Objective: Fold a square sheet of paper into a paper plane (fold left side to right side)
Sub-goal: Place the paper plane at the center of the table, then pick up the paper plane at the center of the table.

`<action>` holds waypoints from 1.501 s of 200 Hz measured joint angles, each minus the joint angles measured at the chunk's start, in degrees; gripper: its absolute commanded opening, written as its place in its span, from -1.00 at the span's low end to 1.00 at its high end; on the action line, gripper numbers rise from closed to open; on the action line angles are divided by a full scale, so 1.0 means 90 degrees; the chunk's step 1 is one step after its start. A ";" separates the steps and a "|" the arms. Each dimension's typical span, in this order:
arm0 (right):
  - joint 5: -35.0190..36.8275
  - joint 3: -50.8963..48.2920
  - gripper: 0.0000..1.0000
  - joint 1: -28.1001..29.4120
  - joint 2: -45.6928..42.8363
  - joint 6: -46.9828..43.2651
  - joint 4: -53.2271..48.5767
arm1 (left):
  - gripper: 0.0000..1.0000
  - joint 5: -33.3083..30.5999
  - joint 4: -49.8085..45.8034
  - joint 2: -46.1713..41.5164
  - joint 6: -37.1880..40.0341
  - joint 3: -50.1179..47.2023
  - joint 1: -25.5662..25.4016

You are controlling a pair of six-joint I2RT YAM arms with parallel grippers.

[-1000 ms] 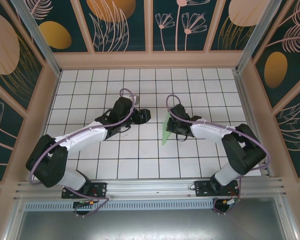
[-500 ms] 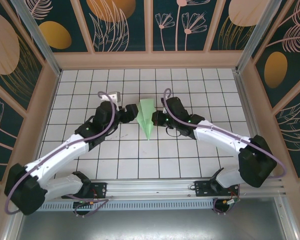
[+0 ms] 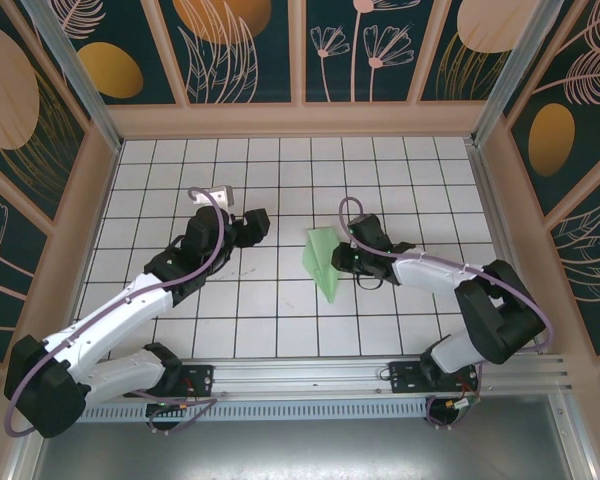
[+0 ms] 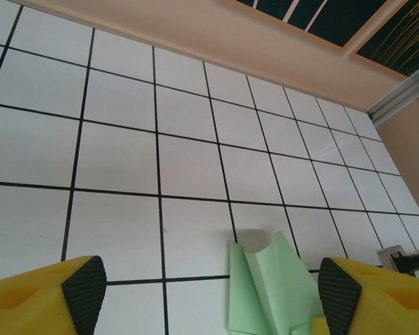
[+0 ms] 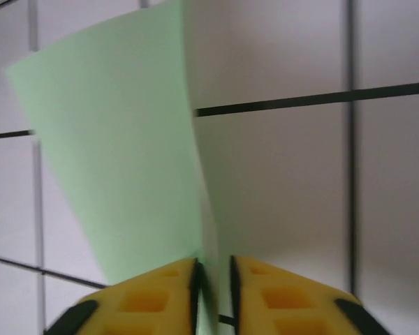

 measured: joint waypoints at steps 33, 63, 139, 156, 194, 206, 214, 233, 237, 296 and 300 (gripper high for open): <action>0.0981 0.0444 -0.20 -0.0041 0.0027 -0.0185 -0.1280 | 0.65 -0.0002 -0.0061 0.0002 0.0000 0.0000 0.0000; 0.1564 0.0993 0.04 0.0352 -0.0022 -0.0362 -0.1892 | 0.67 -0.0056 -0.0104 0.0000 0.0000 0.0000 0.0000; 0.0505 0.0780 0.26 0.1124 -0.0012 0.0185 -0.1707 | 0.79 -0.0119 -0.0102 -0.0231 0.0032 -0.0177 0.0000; 0.0491 0.0780 0.14 0.1212 0.0282 0.0267 -0.1695 | 0.79 -0.0119 -0.0100 -0.0231 0.0051 -0.0187 0.0000; 0.0556 0.0826 -0.29 0.1222 0.0738 0.0350 -0.1695 | 0.80 -0.0119 -0.0100 -0.0233 0.0058 -0.0202 0.0000; 0.0566 0.0843 -0.38 0.1222 0.0833 0.0381 -0.1683 | 0.81 -0.0119 -0.0100 -0.0233 0.0070 -0.0226 0.0000; 0.0590 0.0850 -0.43 0.1224 0.0886 0.0381 -0.1685 | 0.81 -0.0119 -0.0104 -0.0233 0.0073 -0.0248 0.0000; 0.0692 0.0942 -0.77 0.1229 0.0984 0.0374 -0.1683 | 0.81 -0.0121 -0.0107 -0.0233 0.0075 -0.0260 0.0000; 0.0721 0.0979 -0.83 0.1231 0.1018 0.0413 -0.1683 | 0.81 -0.0119 -0.0104 -0.0233 0.0075 -0.0260 0.0000; 0.0869 0.2399 -1.00 0.0743 0.1593 -0.0151 -0.2011 | 0.96 -0.0143 -0.0189 -0.0495 0.0262 -0.0260 0.0000; 0.0896 0.2584 -1.00 0.0663 0.1678 -0.0231 -0.2050 | 0.97 -0.0143 -0.0204 -0.0525 0.0274 -0.0260 0.0000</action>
